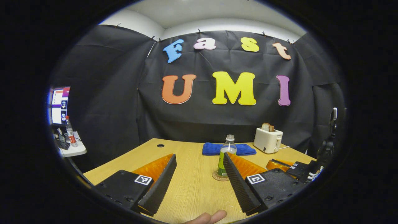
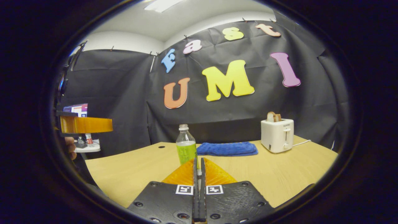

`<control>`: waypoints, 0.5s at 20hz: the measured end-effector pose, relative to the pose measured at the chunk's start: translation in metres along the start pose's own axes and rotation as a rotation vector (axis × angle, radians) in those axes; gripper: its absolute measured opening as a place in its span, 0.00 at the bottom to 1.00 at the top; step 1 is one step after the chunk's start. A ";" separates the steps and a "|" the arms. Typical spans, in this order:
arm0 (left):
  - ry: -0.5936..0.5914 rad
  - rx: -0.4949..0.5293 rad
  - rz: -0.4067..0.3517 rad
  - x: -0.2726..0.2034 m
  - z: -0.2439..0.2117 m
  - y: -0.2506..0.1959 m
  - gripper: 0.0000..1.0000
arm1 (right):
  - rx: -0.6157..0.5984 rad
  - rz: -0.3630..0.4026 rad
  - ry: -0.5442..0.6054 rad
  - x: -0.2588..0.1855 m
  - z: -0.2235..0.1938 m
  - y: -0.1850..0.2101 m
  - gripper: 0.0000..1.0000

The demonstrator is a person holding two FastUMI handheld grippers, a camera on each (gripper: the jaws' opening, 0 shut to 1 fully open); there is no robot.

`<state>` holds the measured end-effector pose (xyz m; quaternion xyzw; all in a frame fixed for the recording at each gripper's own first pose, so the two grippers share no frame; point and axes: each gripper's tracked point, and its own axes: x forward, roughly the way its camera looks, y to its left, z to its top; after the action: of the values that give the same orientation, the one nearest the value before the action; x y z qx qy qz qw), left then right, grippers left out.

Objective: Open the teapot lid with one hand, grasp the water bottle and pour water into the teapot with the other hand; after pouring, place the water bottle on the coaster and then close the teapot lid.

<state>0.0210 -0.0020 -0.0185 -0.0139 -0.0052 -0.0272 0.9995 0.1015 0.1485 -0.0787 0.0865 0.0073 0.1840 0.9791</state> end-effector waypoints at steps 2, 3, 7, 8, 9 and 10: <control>0.000 -0.003 -0.026 -0.002 0.001 -0.005 0.95 | -0.003 -0.014 0.018 0.008 -0.011 -0.003 0.01; -0.005 -0.003 -0.041 -0.003 0.003 -0.009 0.95 | -0.002 -0.019 0.029 0.012 -0.016 -0.005 0.01; 0.005 0.018 -0.076 -0.005 -0.001 -0.018 0.95 | -0.033 -0.043 0.109 0.024 -0.045 -0.013 0.00; 0.006 0.023 -0.084 -0.005 -0.001 -0.021 0.94 | -0.041 -0.037 0.116 0.025 -0.050 -0.015 0.00; 0.004 0.023 -0.086 -0.006 0.000 -0.021 0.95 | -0.040 -0.028 0.105 0.025 -0.049 -0.011 0.01; 0.007 0.020 -0.084 -0.005 0.000 -0.019 0.94 | -0.040 -0.030 0.106 0.026 -0.048 -0.012 0.01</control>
<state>0.0150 -0.0204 -0.0185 -0.0035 -0.0028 -0.0691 0.9976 0.1282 0.1552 -0.1272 0.0567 0.0566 0.1739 0.9815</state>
